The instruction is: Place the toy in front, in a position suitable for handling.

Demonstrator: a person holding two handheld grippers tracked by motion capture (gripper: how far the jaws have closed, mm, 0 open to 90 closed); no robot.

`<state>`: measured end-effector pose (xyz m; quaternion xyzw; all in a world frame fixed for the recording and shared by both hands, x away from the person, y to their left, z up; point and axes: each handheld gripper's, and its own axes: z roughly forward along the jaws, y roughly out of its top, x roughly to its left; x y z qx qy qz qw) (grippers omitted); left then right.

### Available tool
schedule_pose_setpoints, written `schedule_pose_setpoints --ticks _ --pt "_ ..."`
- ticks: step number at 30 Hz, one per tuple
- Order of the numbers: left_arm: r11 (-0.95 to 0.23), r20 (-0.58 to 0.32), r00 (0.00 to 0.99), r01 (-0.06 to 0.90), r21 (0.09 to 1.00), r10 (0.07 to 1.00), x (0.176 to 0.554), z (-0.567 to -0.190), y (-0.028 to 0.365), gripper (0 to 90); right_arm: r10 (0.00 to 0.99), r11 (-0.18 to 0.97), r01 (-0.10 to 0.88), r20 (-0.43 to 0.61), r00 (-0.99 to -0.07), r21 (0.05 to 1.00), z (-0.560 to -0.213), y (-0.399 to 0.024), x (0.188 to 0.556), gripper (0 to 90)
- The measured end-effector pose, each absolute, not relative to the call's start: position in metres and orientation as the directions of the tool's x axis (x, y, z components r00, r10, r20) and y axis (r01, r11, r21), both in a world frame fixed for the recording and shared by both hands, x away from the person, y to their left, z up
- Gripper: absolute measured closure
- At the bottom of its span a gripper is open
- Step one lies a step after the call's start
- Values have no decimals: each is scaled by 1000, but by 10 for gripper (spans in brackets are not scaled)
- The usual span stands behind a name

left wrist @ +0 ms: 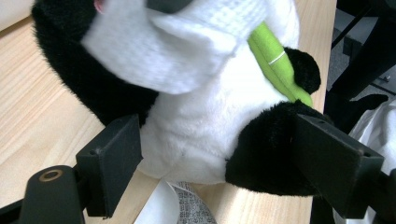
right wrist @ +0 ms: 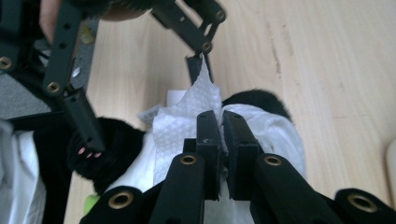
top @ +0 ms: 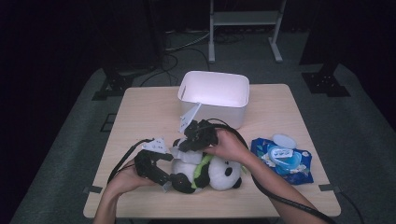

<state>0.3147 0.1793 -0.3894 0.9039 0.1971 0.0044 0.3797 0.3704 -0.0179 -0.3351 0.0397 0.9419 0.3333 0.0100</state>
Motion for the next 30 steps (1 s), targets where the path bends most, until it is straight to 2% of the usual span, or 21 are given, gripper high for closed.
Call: schedule_pose_setpoints --ticks 18,30 --pt "-636 -149 923 355 685 355 315 -391 179 157 -4 820 19 39 -999 573 -349 -21 343 846" --pt "-638 -149 924 353 685 351 314 -391 178 157 151 769 146 45 -988 623 -332 -75 375 845"
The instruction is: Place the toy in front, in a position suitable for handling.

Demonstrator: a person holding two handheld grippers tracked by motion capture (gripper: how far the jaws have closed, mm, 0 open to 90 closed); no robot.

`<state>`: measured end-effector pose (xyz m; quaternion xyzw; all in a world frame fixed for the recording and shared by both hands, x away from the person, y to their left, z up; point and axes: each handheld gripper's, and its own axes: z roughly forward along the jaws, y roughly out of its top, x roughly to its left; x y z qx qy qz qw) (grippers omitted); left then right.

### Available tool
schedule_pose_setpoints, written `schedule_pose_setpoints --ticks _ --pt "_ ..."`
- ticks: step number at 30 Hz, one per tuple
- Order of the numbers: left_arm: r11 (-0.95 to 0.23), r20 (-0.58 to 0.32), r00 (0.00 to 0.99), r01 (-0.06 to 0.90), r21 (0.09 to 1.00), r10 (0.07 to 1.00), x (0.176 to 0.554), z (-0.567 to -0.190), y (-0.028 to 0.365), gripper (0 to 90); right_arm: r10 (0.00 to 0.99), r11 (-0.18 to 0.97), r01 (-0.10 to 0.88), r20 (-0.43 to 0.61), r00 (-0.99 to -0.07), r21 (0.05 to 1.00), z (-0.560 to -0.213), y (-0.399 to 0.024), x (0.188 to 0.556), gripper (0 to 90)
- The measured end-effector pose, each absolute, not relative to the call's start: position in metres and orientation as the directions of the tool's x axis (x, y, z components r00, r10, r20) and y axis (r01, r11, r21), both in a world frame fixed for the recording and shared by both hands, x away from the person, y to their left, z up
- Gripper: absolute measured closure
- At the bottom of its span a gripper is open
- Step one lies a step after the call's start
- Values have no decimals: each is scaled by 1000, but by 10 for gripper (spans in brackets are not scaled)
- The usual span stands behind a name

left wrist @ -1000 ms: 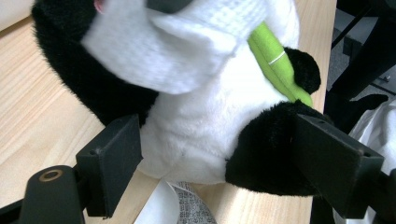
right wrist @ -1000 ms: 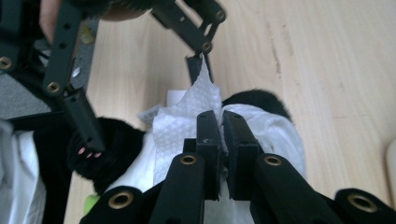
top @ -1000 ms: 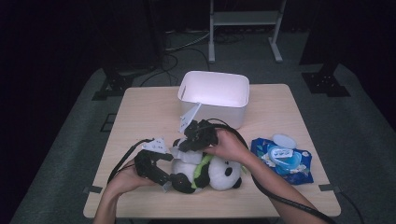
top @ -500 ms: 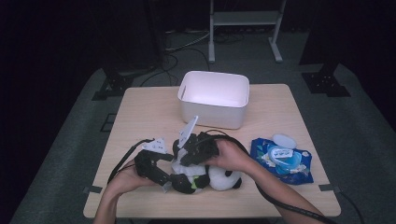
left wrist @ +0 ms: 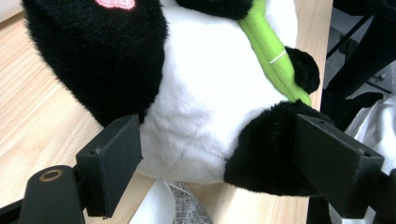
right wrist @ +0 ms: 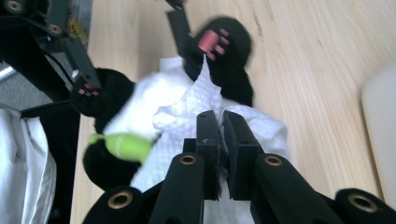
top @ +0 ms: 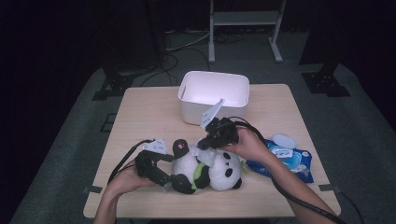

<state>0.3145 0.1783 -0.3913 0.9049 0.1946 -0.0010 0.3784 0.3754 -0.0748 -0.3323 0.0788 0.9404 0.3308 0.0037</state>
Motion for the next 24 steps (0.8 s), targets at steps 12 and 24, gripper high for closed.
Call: schedule_pose_setpoints --ticks 12,24 --pt "-638 -149 927 347 687 343 313 -388 178 157 178 775 201 99 -979 600 -352 -91 380 845" --pt "-635 -137 924 347 690 357 317 -382 179 157 147 760 187 116 -982 623 -354 -96 363 845"
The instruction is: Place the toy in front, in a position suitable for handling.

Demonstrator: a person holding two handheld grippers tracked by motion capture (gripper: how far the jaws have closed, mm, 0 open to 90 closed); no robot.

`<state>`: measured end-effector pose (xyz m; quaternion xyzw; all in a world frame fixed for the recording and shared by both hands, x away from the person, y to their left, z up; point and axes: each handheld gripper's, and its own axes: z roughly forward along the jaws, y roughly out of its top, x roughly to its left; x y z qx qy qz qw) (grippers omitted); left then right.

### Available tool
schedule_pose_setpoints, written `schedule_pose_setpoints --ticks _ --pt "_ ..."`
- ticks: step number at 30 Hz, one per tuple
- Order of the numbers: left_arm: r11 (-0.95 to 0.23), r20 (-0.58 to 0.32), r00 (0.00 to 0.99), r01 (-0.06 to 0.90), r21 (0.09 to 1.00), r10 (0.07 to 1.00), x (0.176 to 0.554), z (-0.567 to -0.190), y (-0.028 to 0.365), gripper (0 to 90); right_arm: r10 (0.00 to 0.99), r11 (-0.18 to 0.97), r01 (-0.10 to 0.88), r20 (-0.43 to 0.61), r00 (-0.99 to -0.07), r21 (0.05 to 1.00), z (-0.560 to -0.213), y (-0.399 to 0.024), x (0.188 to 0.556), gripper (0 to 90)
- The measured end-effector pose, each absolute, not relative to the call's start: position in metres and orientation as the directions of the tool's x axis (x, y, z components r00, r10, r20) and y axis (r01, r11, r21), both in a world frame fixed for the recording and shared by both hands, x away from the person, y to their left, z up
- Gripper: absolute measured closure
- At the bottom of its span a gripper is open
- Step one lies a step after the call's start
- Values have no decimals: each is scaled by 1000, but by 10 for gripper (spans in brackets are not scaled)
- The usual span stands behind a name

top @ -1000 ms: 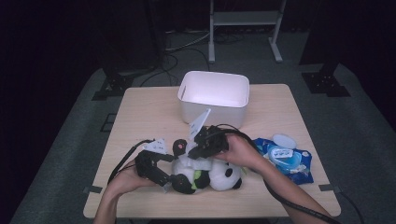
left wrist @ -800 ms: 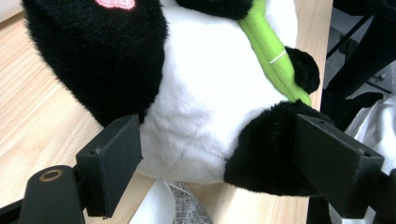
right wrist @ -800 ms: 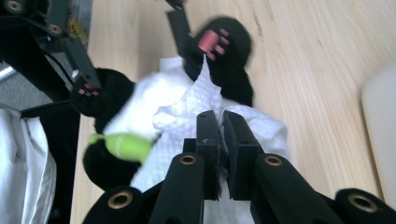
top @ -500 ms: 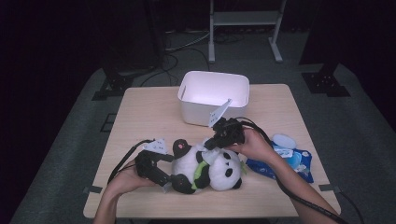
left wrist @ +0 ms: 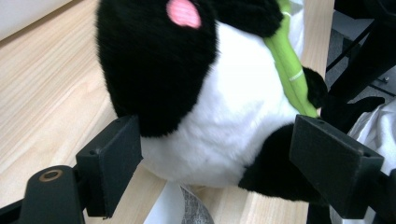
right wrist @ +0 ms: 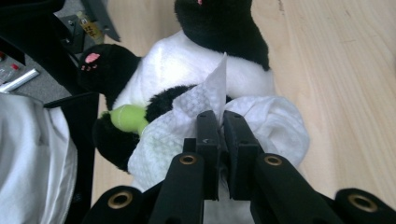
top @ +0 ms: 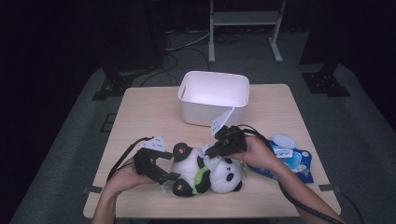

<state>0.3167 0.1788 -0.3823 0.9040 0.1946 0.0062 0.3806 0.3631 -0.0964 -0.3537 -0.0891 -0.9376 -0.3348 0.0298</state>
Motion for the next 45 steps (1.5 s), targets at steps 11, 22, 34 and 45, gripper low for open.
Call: schedule_pose_setpoints --ticks 11,22,34,45 --pt "-628 -160 924 356 692 348 322 -383 168 157 119 747 173 127 -985 643 -355 -102 345 846" --pt "-631 -204 920 380 676 335 331 -386 156 114 90 736 154 130 -987 659 -357 -104 336 846" --pt "-657 -168 930 351 668 326 338 -384 151 340 111 725 152 103 -988 672 -350 -109 342 846" --pt "-674 2 929 267 688 370 350 -365 145 443 172 700 195 103 -980 687 -344 -116 367 846"
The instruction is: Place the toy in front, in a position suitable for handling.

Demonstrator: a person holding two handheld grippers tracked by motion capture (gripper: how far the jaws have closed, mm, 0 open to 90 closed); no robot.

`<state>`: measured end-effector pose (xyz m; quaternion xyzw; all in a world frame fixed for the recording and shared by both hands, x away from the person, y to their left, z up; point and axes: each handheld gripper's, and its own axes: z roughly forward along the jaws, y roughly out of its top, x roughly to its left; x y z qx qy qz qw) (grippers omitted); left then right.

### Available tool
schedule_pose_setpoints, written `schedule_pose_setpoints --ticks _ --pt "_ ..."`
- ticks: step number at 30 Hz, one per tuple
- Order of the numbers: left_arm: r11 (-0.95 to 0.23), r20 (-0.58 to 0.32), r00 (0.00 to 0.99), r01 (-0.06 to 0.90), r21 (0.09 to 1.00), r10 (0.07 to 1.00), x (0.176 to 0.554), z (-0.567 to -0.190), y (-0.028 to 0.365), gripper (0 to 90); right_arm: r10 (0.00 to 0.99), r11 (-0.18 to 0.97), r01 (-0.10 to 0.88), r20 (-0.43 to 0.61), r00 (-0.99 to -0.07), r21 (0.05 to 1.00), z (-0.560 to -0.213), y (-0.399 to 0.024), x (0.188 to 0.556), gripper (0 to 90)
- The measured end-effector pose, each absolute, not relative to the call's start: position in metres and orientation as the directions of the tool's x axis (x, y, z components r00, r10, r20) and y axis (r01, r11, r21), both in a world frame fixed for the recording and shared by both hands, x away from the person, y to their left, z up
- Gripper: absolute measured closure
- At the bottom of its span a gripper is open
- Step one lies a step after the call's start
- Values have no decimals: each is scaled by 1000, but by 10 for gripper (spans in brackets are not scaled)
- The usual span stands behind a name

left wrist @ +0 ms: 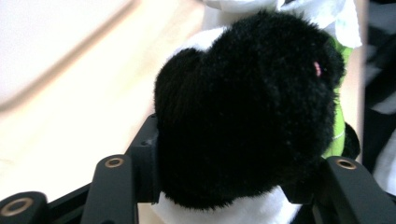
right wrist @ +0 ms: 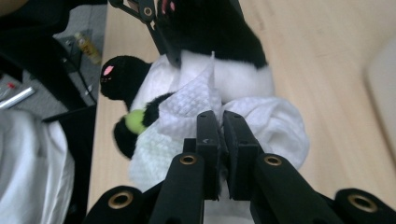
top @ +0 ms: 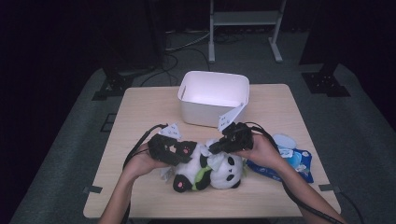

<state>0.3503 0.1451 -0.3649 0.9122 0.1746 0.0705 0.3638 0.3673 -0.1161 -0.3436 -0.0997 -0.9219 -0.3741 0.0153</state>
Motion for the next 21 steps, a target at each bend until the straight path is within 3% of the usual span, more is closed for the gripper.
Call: schedule_pose_setpoints --ticks 4,11,17,21 --pt "-691 82 927 211 691 366 351 -361 155 445 213 670 219 99 -972 709 -336 -124 381 846" --pt "-657 50 930 218 722 364 348 -376 168 418 230 654 269 153 -961 707 -349 -125 393 848" --pt "-605 -48 918 298 739 394 344 -376 177 228 208 687 257 155 -966 680 -354 -114 383 849" --pt "-584 -87 925 304 753 369 338 -369 180 178 201 702 243 142 -969 669 -356 -112 378 850"
